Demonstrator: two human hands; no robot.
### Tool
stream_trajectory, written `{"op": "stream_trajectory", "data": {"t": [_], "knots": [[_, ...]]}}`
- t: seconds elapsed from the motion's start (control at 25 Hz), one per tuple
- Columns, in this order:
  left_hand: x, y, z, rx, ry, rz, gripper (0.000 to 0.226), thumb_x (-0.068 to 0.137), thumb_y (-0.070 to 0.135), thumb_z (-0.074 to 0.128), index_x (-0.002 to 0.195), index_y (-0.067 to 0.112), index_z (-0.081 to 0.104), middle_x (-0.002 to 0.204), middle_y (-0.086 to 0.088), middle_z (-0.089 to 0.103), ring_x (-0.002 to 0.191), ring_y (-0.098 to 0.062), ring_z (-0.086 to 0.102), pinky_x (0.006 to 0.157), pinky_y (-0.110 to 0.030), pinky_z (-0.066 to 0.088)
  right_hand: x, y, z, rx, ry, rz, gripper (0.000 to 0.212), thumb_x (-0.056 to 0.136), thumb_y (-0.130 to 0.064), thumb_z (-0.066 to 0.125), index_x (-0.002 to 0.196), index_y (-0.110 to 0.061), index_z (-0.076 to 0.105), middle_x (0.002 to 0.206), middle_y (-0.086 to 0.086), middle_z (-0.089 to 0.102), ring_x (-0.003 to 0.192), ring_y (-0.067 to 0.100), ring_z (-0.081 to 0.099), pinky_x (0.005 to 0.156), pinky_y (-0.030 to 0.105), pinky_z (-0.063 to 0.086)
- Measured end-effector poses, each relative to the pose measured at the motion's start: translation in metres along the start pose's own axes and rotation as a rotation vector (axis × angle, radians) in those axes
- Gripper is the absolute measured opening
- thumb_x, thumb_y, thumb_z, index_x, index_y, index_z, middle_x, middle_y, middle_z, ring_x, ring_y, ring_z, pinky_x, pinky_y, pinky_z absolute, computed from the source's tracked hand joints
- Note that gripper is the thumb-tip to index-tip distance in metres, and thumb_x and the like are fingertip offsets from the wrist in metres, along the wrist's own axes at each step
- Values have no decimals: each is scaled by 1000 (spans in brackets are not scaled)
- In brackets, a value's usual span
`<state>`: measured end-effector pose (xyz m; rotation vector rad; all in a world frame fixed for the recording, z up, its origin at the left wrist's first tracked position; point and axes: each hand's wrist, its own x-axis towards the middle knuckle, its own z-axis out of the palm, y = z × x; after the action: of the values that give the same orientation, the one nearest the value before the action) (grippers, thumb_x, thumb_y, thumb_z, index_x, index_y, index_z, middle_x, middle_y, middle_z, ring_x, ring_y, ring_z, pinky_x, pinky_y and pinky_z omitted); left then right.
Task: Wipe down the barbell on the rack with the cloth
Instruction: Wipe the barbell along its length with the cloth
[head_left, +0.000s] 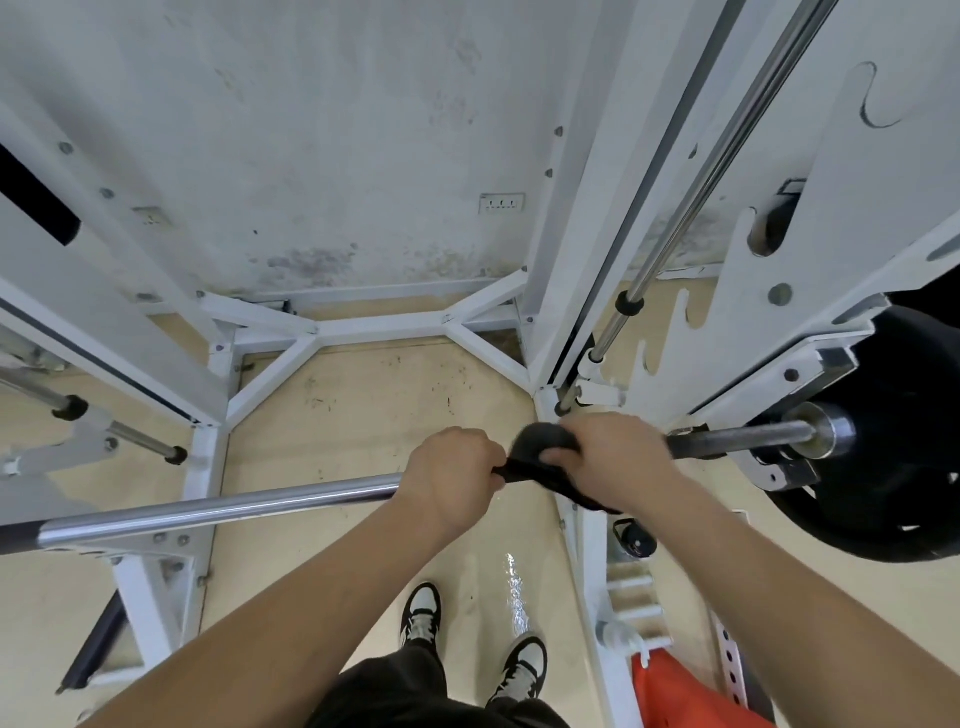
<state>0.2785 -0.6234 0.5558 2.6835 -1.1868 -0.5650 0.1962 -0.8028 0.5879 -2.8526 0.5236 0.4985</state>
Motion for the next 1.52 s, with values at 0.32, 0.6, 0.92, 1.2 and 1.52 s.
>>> {"op": "stream_trajectory", "data": {"t": [0.32,0.6,0.92,1.2,1.52], "knots": [[-11,-21,-10,-224,78,14,41,90,27,69,130,18,68,127,2,68,117,-21,61,95,-36,51,-2,7,-10,59,-163,-4,34,87,-54,63,119,-42,57,108,-12,68,103,19,64,78,35,50],[-31,-53,-12,-248,147,-162,28,81,14,53,104,11,67,111,-3,67,103,-29,61,81,-39,53,24,-92,6,144,-120,-195,14,90,-37,57,92,-23,58,91,0,68,89,28,64,70,36,48],[-27,-44,-16,-349,252,-57,52,82,8,45,127,9,69,133,-6,68,120,-29,61,101,-36,50,17,-48,2,84,-150,-112,18,94,-44,54,108,-33,56,103,-6,67,96,23,63,72,34,43],[-13,-8,3,-336,291,61,41,84,1,53,119,7,74,123,-8,72,109,-32,67,91,-39,56,22,28,-10,-74,-102,208,20,94,-41,52,103,-24,56,102,2,66,94,26,63,79,37,51],[-3,44,10,-360,535,145,39,81,1,51,111,6,76,126,-13,71,109,-33,69,90,-35,57,-44,70,4,93,186,141,20,97,-39,53,113,-32,62,110,-4,70,102,26,66,75,37,52]]}}
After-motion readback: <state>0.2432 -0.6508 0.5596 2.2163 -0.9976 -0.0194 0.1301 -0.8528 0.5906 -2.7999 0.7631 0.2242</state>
